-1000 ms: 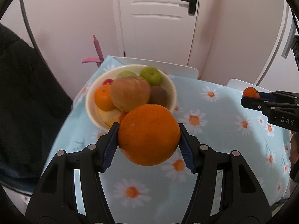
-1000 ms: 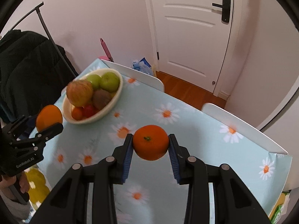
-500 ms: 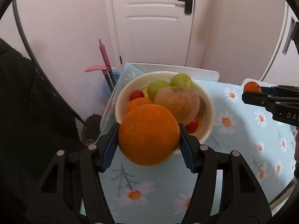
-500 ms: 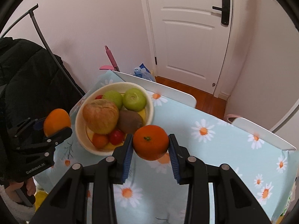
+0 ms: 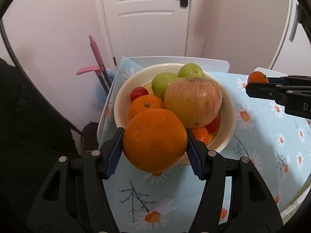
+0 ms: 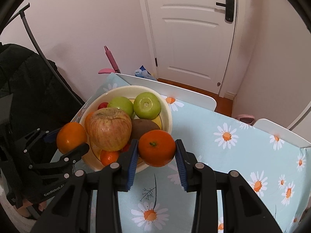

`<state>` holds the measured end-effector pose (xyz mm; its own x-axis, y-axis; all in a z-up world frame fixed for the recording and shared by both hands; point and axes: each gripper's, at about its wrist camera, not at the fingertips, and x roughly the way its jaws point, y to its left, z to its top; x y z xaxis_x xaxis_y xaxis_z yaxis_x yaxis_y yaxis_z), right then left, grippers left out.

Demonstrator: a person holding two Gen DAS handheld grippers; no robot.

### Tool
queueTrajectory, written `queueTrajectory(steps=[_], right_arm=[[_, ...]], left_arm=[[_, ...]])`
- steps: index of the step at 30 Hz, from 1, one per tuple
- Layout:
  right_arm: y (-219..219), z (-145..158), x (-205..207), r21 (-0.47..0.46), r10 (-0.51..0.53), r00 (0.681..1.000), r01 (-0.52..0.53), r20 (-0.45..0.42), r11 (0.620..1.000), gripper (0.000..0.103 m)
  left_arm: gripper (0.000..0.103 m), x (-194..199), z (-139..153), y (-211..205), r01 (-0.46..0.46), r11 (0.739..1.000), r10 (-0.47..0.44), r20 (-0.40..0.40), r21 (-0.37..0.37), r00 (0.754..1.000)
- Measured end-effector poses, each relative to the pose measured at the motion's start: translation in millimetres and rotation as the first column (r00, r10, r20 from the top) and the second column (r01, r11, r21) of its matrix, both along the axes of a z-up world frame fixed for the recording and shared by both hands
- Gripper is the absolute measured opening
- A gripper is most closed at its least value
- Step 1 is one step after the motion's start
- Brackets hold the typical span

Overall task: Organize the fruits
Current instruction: 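Carry the large orange with the left tool into the bowl and release, then lower the tangerine with the right tool into the bowl and release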

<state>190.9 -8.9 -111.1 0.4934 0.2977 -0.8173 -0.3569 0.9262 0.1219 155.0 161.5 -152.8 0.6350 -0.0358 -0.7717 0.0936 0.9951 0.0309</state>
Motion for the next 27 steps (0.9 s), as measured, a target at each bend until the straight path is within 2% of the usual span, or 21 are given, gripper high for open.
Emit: queueTrajectory(steps=[2, 3, 4, 6, 8, 19, 27], right_arm=[[0.2, -0.6, 1.0, -0.005, 0.001, 1.000, -0.001, -0.004, 1.000, 0.034], [0.1, -0.4, 1.4, -0.007, 0.003, 1.000, -0.003, -0.005, 1.000, 0.034], [0.2, 0.0, 1.9, -0.009, 0.005, 1.000, -0.005, -0.005, 1.000, 0.034], [0.3, 2.3, 2.6, -0.014, 0.008, 1.000, -0.008, -0.002, 1.000, 0.034], [-0.6, 5.8, 3.6, -0.014, 0.009, 1.000, -0.009, 0.003, 1.000, 0.034], [-3.4, 21.7, 15.6, 0.004, 0.057, 0.998, -0.057, -0.002, 0.998, 0.034], [3.6, 16.3, 37.9, -0.003, 0.142, 0.989, -0.142, -0.031, 0.990, 0.034]], left_arm=[[0.066, -1.0, -2.0, 0.4, 0.006, 1.000, -0.006, -0.004, -0.004, 1.000], [0.071, -1.7, -0.3, 0.5, 0.007, 1.000, -0.007, 0.005, -0.005, 1.000], [0.085, -3.3, 3.8, 0.5, 0.003, 1.000, -0.003, 0.020, -0.002, 1.000], [0.103, -7.2, 11.5, 1.2, -0.009, 1.000, 0.008, 0.052, 0.003, 0.999], [0.103, -11.9, 20.7, 2.8, -0.012, 1.000, 0.013, 0.081, -0.010, 0.997], [0.103, -25.4, 48.3, 10.3, -0.090, 0.996, 0.091, 0.067, -0.020, 0.994], [0.103, -30.2, 57.2, 8.0, -0.133, 0.991, 0.133, 0.058, -0.010, 0.989]])
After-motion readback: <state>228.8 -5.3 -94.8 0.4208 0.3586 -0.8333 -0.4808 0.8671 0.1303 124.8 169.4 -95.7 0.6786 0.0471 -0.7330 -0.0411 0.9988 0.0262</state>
